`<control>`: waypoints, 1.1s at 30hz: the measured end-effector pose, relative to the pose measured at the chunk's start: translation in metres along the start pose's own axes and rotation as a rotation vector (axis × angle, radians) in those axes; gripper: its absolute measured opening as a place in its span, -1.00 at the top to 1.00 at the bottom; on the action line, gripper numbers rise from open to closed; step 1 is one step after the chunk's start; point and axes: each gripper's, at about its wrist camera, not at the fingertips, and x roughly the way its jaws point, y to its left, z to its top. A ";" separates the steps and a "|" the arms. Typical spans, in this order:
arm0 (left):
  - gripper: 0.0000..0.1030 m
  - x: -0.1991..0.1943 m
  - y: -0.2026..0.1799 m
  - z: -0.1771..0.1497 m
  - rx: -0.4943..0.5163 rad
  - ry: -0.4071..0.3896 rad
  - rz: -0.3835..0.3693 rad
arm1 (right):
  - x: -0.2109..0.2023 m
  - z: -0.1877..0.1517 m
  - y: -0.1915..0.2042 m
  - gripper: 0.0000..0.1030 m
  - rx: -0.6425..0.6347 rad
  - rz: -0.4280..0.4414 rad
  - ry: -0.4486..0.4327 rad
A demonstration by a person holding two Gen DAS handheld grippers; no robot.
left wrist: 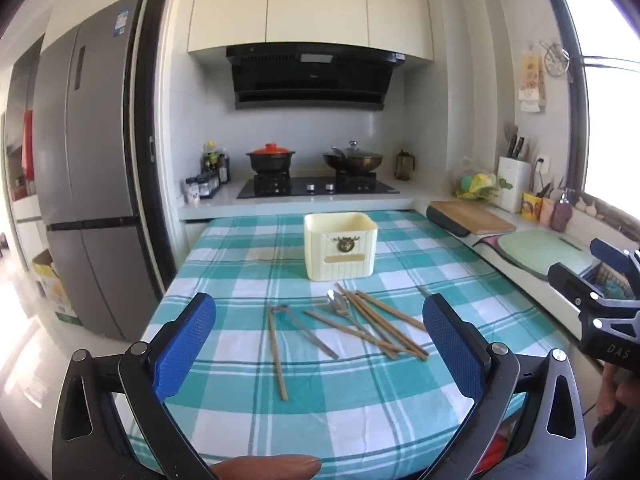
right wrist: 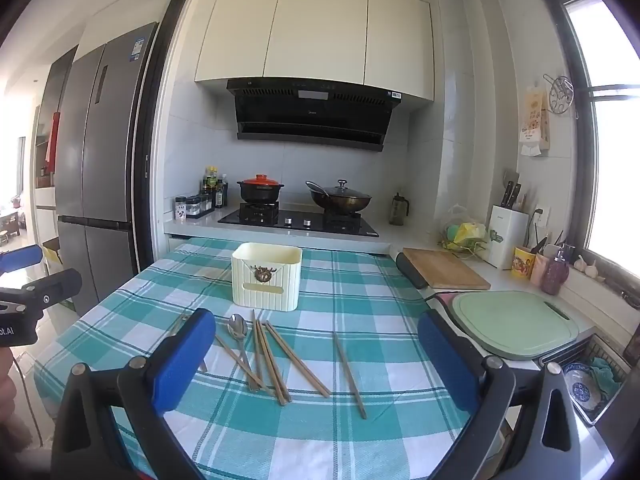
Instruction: Organize utensils
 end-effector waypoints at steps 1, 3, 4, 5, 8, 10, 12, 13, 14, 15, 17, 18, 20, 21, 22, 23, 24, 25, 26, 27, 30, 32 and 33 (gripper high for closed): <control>-0.99 0.000 0.000 0.000 -0.001 0.001 -0.001 | 0.000 0.000 0.000 -1.00 0.001 0.000 -0.001; -0.99 -0.001 -0.001 0.000 -0.001 0.000 -0.001 | 0.000 0.000 0.000 -1.00 0.003 0.000 -0.001; -0.99 -0.001 -0.002 0.000 -0.001 -0.002 -0.001 | 0.000 0.001 0.000 -1.00 0.004 0.000 -0.001; -1.00 -0.002 -0.003 0.000 -0.001 -0.003 0.000 | 0.000 0.001 0.001 -1.00 0.003 0.000 -0.001; -0.99 -0.002 0.001 -0.001 -0.008 -0.001 0.001 | -0.004 0.003 -0.005 -1.00 0.018 0.002 -0.015; -0.99 0.000 0.002 -0.002 -0.016 0.006 -0.002 | -0.004 0.004 -0.006 -1.00 0.018 0.006 -0.011; -0.99 0.002 0.004 -0.004 -0.026 0.012 -0.005 | -0.006 0.007 -0.005 -1.00 0.015 0.001 -0.012; -1.00 0.002 0.004 -0.003 -0.028 0.014 -0.005 | -0.006 0.008 -0.006 -1.00 0.016 0.001 -0.012; -0.99 0.002 0.003 -0.003 -0.028 0.015 -0.006 | -0.006 0.009 -0.006 -1.00 0.016 0.000 -0.010; -0.99 0.003 0.004 -0.004 -0.030 0.016 -0.007 | -0.007 0.009 -0.007 -1.00 0.014 -0.001 -0.011; -0.99 0.003 0.004 -0.005 -0.030 0.019 -0.008 | -0.006 0.007 -0.006 -1.00 0.016 -0.001 -0.006; -0.99 0.003 0.004 -0.005 -0.030 0.020 -0.008 | -0.006 0.004 -0.005 -1.00 0.016 -0.001 -0.004; -0.99 0.004 0.004 -0.005 -0.031 0.019 -0.008 | -0.005 0.002 -0.005 -1.00 0.016 0.001 0.000; -0.99 0.004 0.004 -0.005 -0.030 0.019 -0.007 | -0.005 0.002 -0.005 -1.00 0.016 0.002 0.000; -0.99 0.004 0.004 -0.005 -0.030 0.019 -0.007 | -0.004 0.002 -0.005 -1.00 0.016 0.002 -0.001; -0.99 0.004 0.004 -0.005 -0.031 0.020 -0.008 | -0.004 0.003 -0.005 -1.00 0.016 0.000 0.000; -0.99 0.004 0.005 -0.006 -0.031 0.019 -0.009 | -0.004 0.003 -0.004 -1.00 0.016 0.000 0.001; -0.99 0.004 0.005 -0.006 -0.032 0.020 -0.009 | -0.004 0.003 -0.004 -1.00 0.017 0.000 0.001; -0.99 0.004 0.004 -0.006 -0.032 0.020 -0.009 | -0.004 0.003 -0.004 -1.00 0.017 -0.001 -0.002; -0.99 0.004 0.004 -0.006 -0.032 0.022 -0.010 | -0.004 0.002 -0.004 -1.00 0.017 -0.002 -0.003; -0.99 0.005 0.003 -0.006 -0.028 0.024 -0.012 | -0.004 0.002 -0.004 -1.00 0.020 -0.003 -0.006; -1.00 0.006 0.002 -0.006 -0.024 0.027 -0.014 | -0.003 0.002 -0.005 -1.00 0.023 -0.004 -0.008; -0.99 0.007 0.001 -0.006 -0.023 0.028 -0.014 | -0.003 0.001 -0.006 -1.00 0.026 -0.004 -0.010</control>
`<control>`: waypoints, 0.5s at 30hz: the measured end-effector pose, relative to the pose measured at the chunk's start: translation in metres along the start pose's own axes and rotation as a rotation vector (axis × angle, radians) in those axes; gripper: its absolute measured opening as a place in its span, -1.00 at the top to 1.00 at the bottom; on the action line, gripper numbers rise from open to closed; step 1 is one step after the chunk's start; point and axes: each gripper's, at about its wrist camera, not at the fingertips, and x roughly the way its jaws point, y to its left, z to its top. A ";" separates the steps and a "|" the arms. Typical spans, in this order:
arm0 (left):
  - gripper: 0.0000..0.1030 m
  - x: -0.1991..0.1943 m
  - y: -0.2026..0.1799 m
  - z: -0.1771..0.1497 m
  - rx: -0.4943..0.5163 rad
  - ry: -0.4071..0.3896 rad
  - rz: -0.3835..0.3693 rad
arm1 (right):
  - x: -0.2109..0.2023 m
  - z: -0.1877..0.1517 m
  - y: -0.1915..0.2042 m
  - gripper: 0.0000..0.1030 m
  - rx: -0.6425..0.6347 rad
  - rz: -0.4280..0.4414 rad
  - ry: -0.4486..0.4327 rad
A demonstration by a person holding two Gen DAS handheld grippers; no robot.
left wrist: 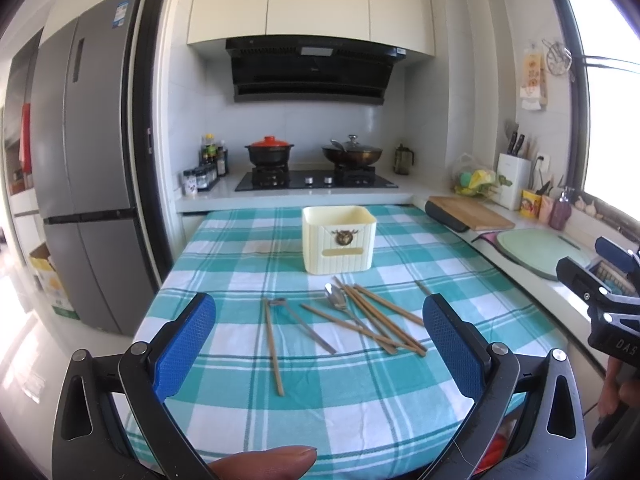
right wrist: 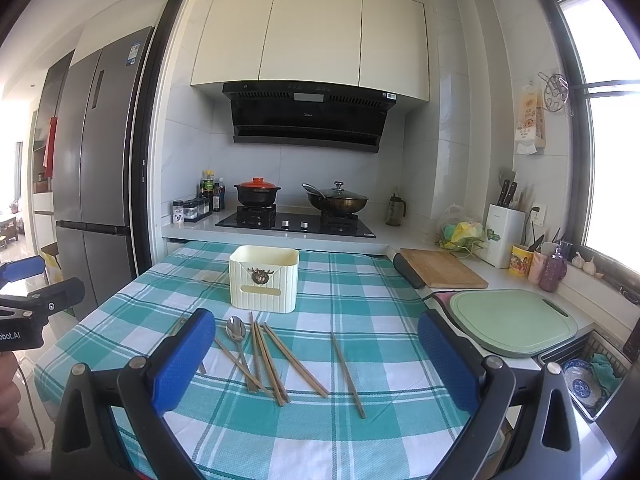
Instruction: Organize utensils
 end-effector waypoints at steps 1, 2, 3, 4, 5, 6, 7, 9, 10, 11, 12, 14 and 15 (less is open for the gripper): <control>-0.99 0.000 -0.001 0.000 0.002 0.001 0.000 | -0.001 0.000 -0.001 -1.00 0.003 0.001 -0.002; -0.99 0.000 -0.001 0.000 0.003 0.001 -0.001 | -0.001 0.000 -0.001 -1.00 0.005 0.001 -0.003; -0.99 0.000 -0.002 0.000 0.005 0.001 -0.001 | -0.001 0.000 -0.002 -1.00 0.005 0.000 -0.003; -0.99 0.000 -0.002 0.000 0.006 0.002 -0.001 | -0.001 0.000 -0.002 -1.00 0.005 -0.001 -0.004; -0.99 0.000 -0.002 0.001 0.007 0.003 -0.002 | -0.001 -0.001 -0.002 -1.00 0.006 0.000 -0.004; -0.99 0.001 -0.003 0.001 0.008 0.004 -0.003 | -0.001 -0.001 -0.003 -1.00 0.008 0.000 -0.004; -1.00 0.001 -0.003 0.001 0.009 0.005 -0.004 | -0.001 -0.001 -0.003 -1.00 0.008 0.000 -0.004; -0.99 0.001 -0.003 0.001 0.011 0.007 -0.005 | -0.001 -0.001 -0.003 -1.00 0.007 -0.001 -0.004; -0.99 0.001 -0.004 0.001 0.011 0.008 -0.005 | -0.001 -0.001 -0.003 -1.00 0.007 -0.002 -0.004; -0.99 0.002 -0.004 0.002 0.012 0.009 -0.005 | -0.001 -0.001 -0.003 -1.00 0.008 0.000 -0.004; -1.00 0.002 -0.004 0.002 0.012 0.010 -0.005 | -0.001 -0.001 -0.003 -1.00 0.008 0.000 -0.004; -0.99 0.002 -0.004 0.002 0.014 0.011 -0.006 | -0.001 -0.001 -0.003 -1.00 0.008 -0.001 -0.005; -0.99 0.002 -0.004 0.002 0.014 0.012 -0.007 | -0.001 -0.001 -0.003 -1.00 0.008 -0.001 -0.004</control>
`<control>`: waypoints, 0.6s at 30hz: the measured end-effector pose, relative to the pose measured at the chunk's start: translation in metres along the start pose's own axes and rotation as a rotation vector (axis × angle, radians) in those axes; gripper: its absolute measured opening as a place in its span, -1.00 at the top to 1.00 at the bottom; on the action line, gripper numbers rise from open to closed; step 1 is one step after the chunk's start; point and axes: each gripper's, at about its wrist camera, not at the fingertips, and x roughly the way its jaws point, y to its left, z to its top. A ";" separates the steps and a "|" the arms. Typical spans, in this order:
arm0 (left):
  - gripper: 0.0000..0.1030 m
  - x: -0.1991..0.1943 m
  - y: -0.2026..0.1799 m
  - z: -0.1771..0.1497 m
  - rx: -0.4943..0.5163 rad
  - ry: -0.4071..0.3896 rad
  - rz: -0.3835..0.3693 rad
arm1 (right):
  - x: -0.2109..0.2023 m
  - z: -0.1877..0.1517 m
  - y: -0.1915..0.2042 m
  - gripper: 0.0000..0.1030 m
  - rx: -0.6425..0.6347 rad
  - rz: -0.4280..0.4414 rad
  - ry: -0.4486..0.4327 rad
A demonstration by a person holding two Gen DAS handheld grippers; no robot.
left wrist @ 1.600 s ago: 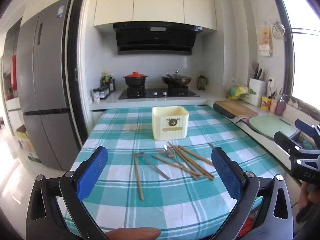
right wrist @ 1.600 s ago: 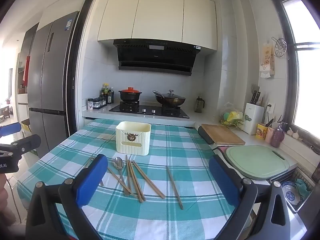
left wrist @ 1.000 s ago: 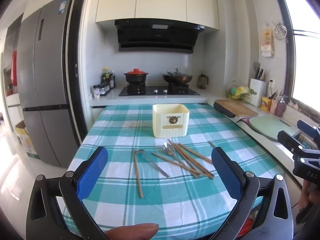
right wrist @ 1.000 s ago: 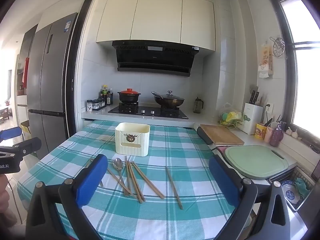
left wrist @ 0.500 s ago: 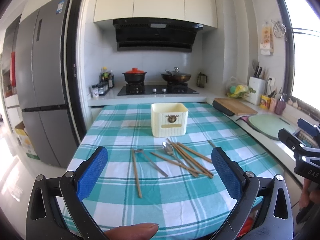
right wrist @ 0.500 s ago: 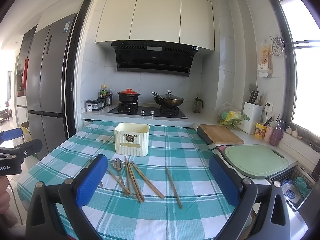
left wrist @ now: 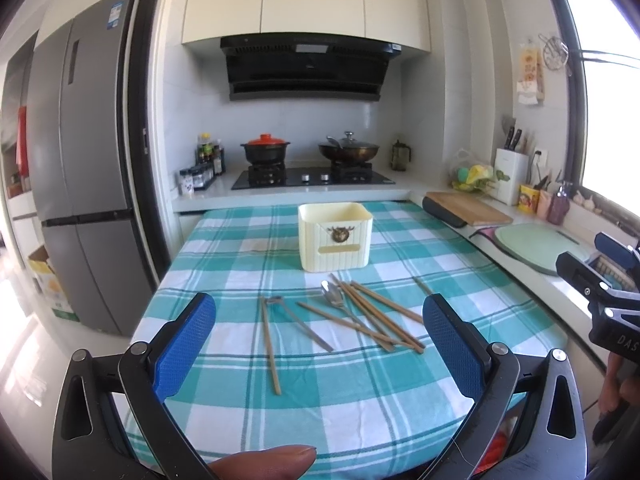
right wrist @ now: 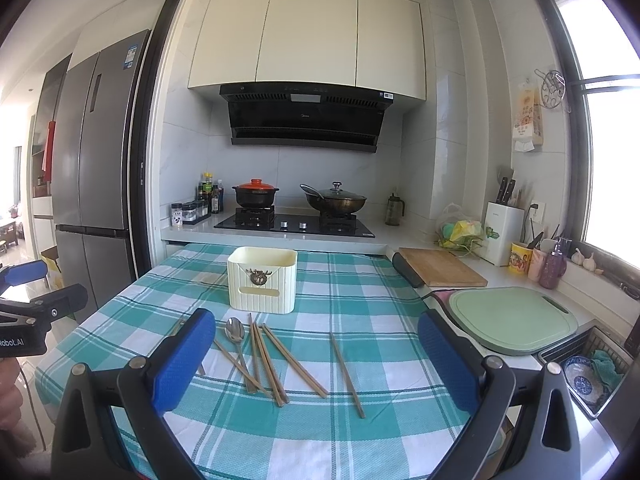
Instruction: Organize utensils
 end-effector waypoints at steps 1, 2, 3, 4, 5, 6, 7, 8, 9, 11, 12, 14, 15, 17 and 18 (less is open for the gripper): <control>-0.99 0.000 0.000 0.000 0.001 0.001 0.000 | 0.000 0.000 0.000 -1.00 0.001 0.000 0.000; -0.99 0.000 0.000 0.000 0.001 0.001 0.000 | 0.000 0.000 -0.001 -1.00 0.002 0.000 0.000; -0.99 0.000 0.000 -0.001 0.000 0.000 -0.001 | 0.000 -0.001 -0.001 -1.00 0.001 0.000 0.000; -0.99 0.000 0.000 -0.001 0.001 0.001 -0.002 | 0.000 -0.001 -0.001 -1.00 0.000 0.000 0.000; -0.99 0.000 0.000 -0.002 0.002 0.002 -0.003 | 0.000 -0.001 -0.001 -1.00 0.000 0.001 0.000; -0.99 0.001 -0.001 -0.002 0.002 0.003 -0.003 | 0.000 -0.001 -0.002 -1.00 0.001 0.001 0.001; -0.99 0.001 -0.001 -0.002 0.003 0.004 -0.004 | 0.000 -0.001 -0.002 -1.00 0.001 0.002 0.001; -0.99 0.001 -0.001 -0.002 0.004 0.005 -0.005 | 0.001 -0.002 -0.003 -1.00 0.000 0.001 0.001; -0.99 0.001 -0.002 -0.002 0.004 0.005 -0.006 | 0.001 -0.002 -0.003 -1.00 -0.001 0.001 0.002; -0.99 0.001 -0.001 -0.002 0.004 0.005 -0.005 | 0.000 -0.001 -0.003 -1.00 0.002 0.001 0.002; -0.99 0.001 -0.001 -0.002 0.004 0.005 -0.006 | 0.000 -0.001 -0.003 -1.00 0.002 0.001 0.002; -0.99 0.001 -0.002 -0.002 0.004 0.005 -0.006 | 0.000 -0.002 -0.003 -1.00 0.002 -0.001 0.000; -0.99 0.001 -0.002 -0.002 0.004 0.005 -0.006 | 0.000 -0.002 -0.003 -1.00 0.002 -0.002 -0.001; -0.99 0.001 -0.003 -0.002 0.006 0.005 -0.006 | 0.000 -0.003 -0.004 -1.00 0.003 -0.004 -0.002; -1.00 0.001 -0.003 -0.002 0.006 0.005 -0.006 | 0.001 -0.003 -0.004 -1.00 0.003 -0.004 -0.002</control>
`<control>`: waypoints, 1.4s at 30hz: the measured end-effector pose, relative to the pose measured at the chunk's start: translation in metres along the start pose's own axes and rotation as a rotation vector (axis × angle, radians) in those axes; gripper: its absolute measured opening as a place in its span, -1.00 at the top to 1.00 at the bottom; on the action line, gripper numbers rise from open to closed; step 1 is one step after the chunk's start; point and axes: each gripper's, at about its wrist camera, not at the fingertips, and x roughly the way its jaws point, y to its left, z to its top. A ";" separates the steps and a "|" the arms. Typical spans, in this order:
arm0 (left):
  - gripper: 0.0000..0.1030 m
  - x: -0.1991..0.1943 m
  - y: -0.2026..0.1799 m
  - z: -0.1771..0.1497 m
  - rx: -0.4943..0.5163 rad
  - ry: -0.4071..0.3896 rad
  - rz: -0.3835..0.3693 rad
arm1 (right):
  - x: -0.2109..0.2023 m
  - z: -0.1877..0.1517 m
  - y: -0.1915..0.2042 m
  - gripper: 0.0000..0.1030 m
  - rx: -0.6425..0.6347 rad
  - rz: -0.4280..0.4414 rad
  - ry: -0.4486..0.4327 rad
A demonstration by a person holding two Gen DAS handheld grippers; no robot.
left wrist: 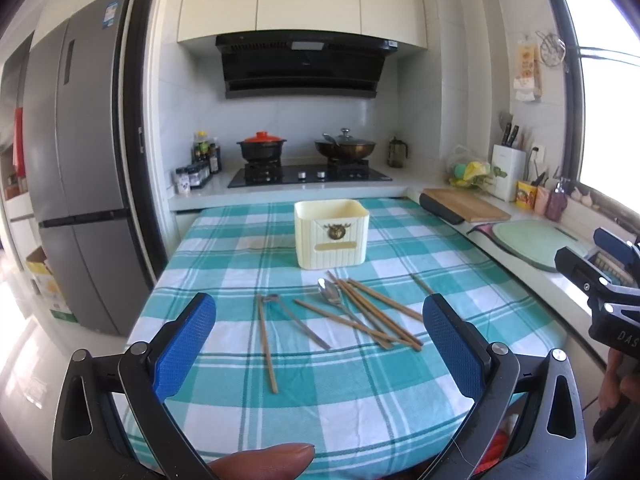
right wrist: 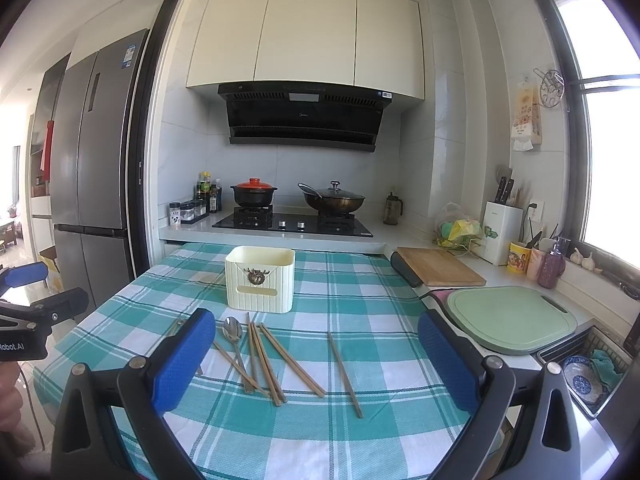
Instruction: Organize utensils
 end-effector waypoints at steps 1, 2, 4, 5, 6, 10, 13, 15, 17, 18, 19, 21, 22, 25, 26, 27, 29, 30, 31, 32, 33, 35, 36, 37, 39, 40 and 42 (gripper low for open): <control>-1.00 0.000 0.000 0.000 -0.001 0.000 0.000 | 0.001 0.000 0.000 -1.00 0.000 -0.001 0.000; -1.00 0.000 0.000 0.000 -0.001 0.000 0.000 | 0.001 0.000 0.000 -1.00 0.000 -0.001 0.000; -0.99 0.000 0.000 0.000 -0.001 0.001 0.001 | 0.001 0.001 0.000 -1.00 0.000 0.000 0.001; -0.99 0.000 0.000 0.000 -0.002 0.001 0.001 | 0.001 0.000 0.000 -1.00 0.000 0.000 0.001; -0.99 0.000 0.000 0.000 -0.002 0.001 0.000 | 0.001 0.001 0.000 -1.00 0.000 -0.001 0.001; -0.99 0.000 0.000 0.000 0.000 0.000 0.000 | 0.001 0.001 0.001 -1.00 0.000 -0.001 0.001; -0.99 0.000 0.000 0.000 0.000 0.002 0.000 | 0.002 0.001 0.000 -1.00 0.002 -0.001 0.001; -0.99 0.001 -0.001 -0.001 0.001 0.004 -0.001 | 0.002 0.001 0.002 -1.00 0.002 -0.002 0.003; -0.99 0.001 -0.001 -0.001 0.002 0.005 -0.002 | 0.003 0.001 0.002 -1.00 0.004 -0.002 0.006; -0.99 0.001 -0.001 -0.001 0.002 0.004 -0.002 | 0.004 0.001 0.003 -1.00 0.004 -0.002 0.007; -0.99 0.001 -0.001 -0.001 0.002 0.004 -0.002 | 0.004 0.001 0.003 -1.00 0.003 -0.003 0.008; -0.99 0.001 -0.001 -0.001 0.002 0.007 -0.003 | 0.004 0.001 0.002 -1.00 0.004 -0.002 0.006; -0.99 0.002 -0.001 0.000 0.002 0.008 -0.003 | 0.004 0.001 0.002 -1.00 0.004 0.000 0.007; -0.99 0.003 -0.001 -0.001 0.002 0.013 -0.004 | 0.005 0.000 0.003 -1.00 0.003 -0.001 0.008; -0.99 0.004 -0.001 0.000 0.003 0.014 -0.004 | 0.005 0.000 0.003 -1.00 0.004 0.000 0.008; -0.99 0.004 -0.001 0.000 0.003 0.015 -0.004 | 0.005 0.001 0.003 -1.00 0.003 -0.001 0.008; -1.00 0.004 -0.001 0.000 0.003 0.016 -0.005 | 0.005 0.000 0.003 -1.00 0.004 -0.002 0.011; -0.99 0.004 -0.001 0.000 0.004 0.017 -0.005 | 0.006 -0.001 0.003 -1.00 0.004 -0.002 0.012; -0.99 0.005 -0.001 0.000 0.004 0.019 -0.005 | 0.007 -0.001 0.004 -1.00 0.005 -0.002 0.014; -0.99 0.005 -0.001 0.000 0.005 0.020 -0.006 | 0.007 -0.001 0.004 -1.00 0.005 -0.001 0.016; -0.99 0.005 -0.001 0.000 0.005 0.021 -0.006 | 0.007 -0.001 0.004 -1.00 0.005 0.000 0.017; -0.99 0.005 -0.001 0.000 0.005 0.021 -0.006 | 0.008 -0.001 0.004 -1.00 0.004 -0.001 0.019; -0.99 0.005 -0.001 0.000 0.005 0.021 -0.006 | 0.008 -0.001 0.004 -1.00 0.004 -0.001 0.019; -0.99 0.005 -0.001 0.000 0.005 0.022 -0.006 | 0.008 -0.001 0.004 -1.00 0.005 0.000 0.020; -0.99 0.007 -0.001 0.000 0.005 0.024 -0.007 | 0.008 -0.001 0.004 -1.00 0.005 -0.002 0.020; -1.00 0.007 -0.001 0.000 0.005 0.025 -0.007 | 0.008 -0.001 0.004 -1.00 0.005 -0.002 0.022; -0.99 0.007 -0.001 0.000 0.005 0.025 -0.007 | 0.009 -0.002 0.005 -1.00 0.006 -0.002 0.024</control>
